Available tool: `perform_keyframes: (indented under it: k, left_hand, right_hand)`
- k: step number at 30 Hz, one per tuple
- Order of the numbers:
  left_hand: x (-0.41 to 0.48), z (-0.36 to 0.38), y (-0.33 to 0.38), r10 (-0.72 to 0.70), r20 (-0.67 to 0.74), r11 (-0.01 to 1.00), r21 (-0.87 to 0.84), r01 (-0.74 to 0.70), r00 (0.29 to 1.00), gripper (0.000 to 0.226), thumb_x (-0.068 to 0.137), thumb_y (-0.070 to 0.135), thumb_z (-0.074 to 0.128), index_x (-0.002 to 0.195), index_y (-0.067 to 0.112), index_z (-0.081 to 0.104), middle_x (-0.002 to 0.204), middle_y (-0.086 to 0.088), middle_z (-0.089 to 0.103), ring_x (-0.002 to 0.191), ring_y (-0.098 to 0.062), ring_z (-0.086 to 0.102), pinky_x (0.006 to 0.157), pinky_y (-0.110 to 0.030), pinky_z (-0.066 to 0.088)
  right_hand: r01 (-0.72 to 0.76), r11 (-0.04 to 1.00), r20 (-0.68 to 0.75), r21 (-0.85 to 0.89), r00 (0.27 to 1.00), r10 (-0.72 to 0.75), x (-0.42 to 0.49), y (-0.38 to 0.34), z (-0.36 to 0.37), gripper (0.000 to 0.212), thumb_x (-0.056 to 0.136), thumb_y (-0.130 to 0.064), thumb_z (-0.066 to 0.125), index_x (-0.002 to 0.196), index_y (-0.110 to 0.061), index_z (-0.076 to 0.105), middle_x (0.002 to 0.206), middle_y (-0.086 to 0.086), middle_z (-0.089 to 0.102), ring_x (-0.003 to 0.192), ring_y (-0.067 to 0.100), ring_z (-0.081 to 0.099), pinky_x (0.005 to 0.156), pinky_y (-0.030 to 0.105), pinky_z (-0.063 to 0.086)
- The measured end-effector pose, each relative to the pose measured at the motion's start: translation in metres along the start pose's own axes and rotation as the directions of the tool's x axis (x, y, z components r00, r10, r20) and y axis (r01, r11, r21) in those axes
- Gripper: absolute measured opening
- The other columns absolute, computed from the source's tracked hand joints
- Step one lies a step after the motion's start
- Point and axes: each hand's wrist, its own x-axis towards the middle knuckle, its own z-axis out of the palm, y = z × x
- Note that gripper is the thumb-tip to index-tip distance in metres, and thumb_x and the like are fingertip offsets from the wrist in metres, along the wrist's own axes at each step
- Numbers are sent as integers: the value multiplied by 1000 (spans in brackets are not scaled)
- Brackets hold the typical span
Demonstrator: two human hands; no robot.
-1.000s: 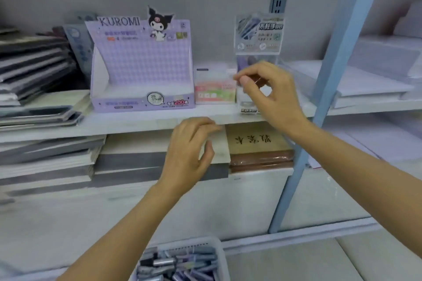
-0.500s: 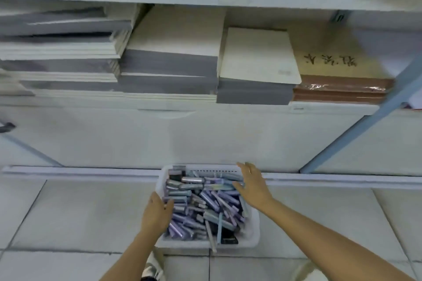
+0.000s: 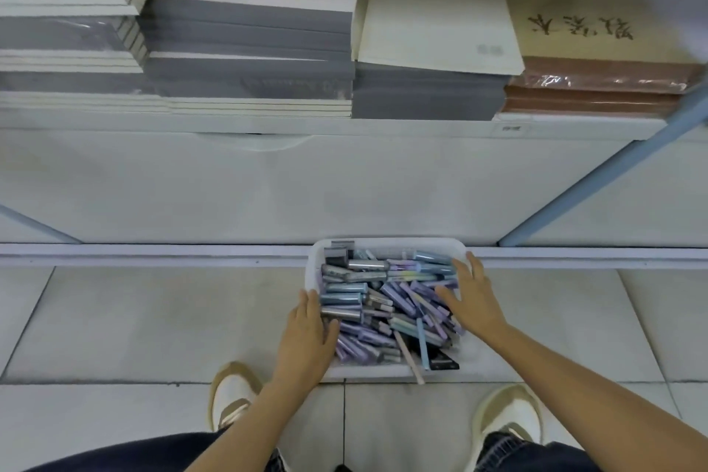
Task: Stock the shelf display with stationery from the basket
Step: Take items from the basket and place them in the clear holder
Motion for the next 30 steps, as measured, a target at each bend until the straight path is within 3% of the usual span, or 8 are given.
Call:
perform_keyframes:
  k: [3,5,7,10,18,22,25,30]
  left_hand:
    - [-1,-1,-4,80,-8,996,24,-80,997,61,102,40,40,154,15,20,160,-4,22,144,-21,27,115,-30,25]
    - [0,-6,-11,139,-46,990,41,-137,989,53,101,34,45,150,16,33,157,-2,31,141,-19,32,113,-29,28]
    - [2,-11,-18,166,-44,986,41,-164,985,50,101,29,48,147,16,38,154,-1,35,139,-18,36,110,-25,28]
    - [5,-15,-23,158,-56,987,16,-158,986,46,100,24,49,145,15,42,145,-4,48,132,-18,43,104,-22,31]
    - [14,-10,-23,73,-103,994,-75,-81,992,41,99,16,51,139,11,45,137,-5,52,126,-19,45,97,-19,31]
    - [21,-8,-17,34,-136,992,-119,-50,990,40,98,17,52,138,11,46,134,-3,52,124,-16,45,95,-19,33]
    - [25,-12,-7,39,-213,982,-175,-77,976,28,97,14,51,125,13,56,119,-3,58,109,-16,51,88,-22,40]
    - [25,-20,42,-69,52,727,-681,86,996,28,101,36,45,107,16,65,102,-2,67,95,-17,63,78,-20,50]
  right_hand:
    - [-41,993,-93,-109,995,31,2,-1,-7,70,95,-46,53,151,-13,26,161,13,7,145,33,19,112,44,26]
    - [124,992,-136,-18,983,-125,2,-19,-7,66,95,-42,56,150,-15,30,160,11,14,146,28,17,113,37,23]
    - [345,932,-48,109,938,-342,3,-44,0,61,94,-37,59,147,-17,36,155,8,28,141,26,28,111,34,30]
    - [525,848,154,-71,846,-510,8,-74,27,63,91,-43,58,146,-21,35,146,4,39,134,24,37,109,37,29]
    - [423,888,202,-180,900,-387,26,-81,51,56,98,-43,48,142,-11,34,136,11,40,119,29,46,96,38,39]
    - [387,922,242,-20,896,-371,22,-79,46,48,100,-34,48,139,-9,37,135,13,42,108,32,54,85,39,45]
    - [336,927,109,165,928,-356,21,-83,33,27,102,-25,45,118,-4,49,101,9,50,82,23,50,71,33,38]
    - [433,859,97,272,876,-472,7,-102,13,33,101,-25,48,129,-8,44,107,3,51,86,15,52,73,27,44]
